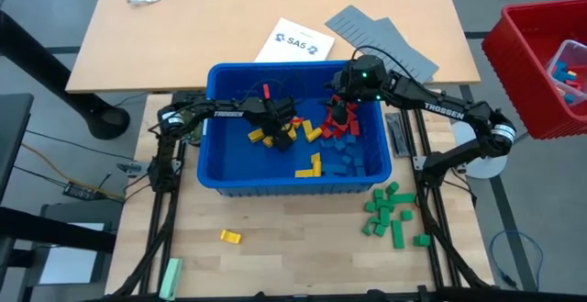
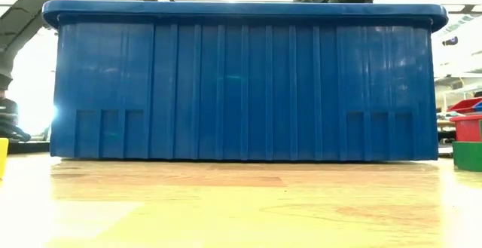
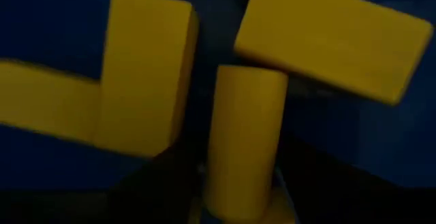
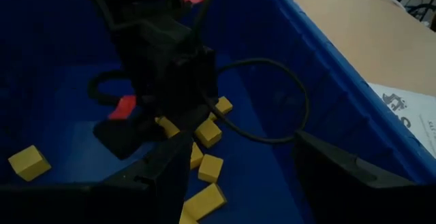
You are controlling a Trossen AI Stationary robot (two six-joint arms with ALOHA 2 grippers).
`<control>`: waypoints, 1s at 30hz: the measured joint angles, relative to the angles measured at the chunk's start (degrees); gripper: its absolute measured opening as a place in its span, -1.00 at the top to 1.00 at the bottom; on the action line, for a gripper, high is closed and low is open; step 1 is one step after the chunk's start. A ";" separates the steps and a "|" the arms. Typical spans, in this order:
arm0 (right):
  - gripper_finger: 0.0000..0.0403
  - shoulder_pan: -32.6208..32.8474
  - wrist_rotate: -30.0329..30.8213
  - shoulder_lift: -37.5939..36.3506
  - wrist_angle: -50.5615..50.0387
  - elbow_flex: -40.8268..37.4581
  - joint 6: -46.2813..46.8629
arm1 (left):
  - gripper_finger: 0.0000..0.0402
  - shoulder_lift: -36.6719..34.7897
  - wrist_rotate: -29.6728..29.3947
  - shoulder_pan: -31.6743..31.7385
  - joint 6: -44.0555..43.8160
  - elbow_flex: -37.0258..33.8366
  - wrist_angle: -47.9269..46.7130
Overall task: Sort blocks
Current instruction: Remove the yellow block from the blue bin
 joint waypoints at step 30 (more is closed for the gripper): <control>-0.18 0.00 0.15 -0.04 1.55 -0.02 -1.00 | 0.34 -30.50 -4.14 -9.57 -3.16 9.62 -19.53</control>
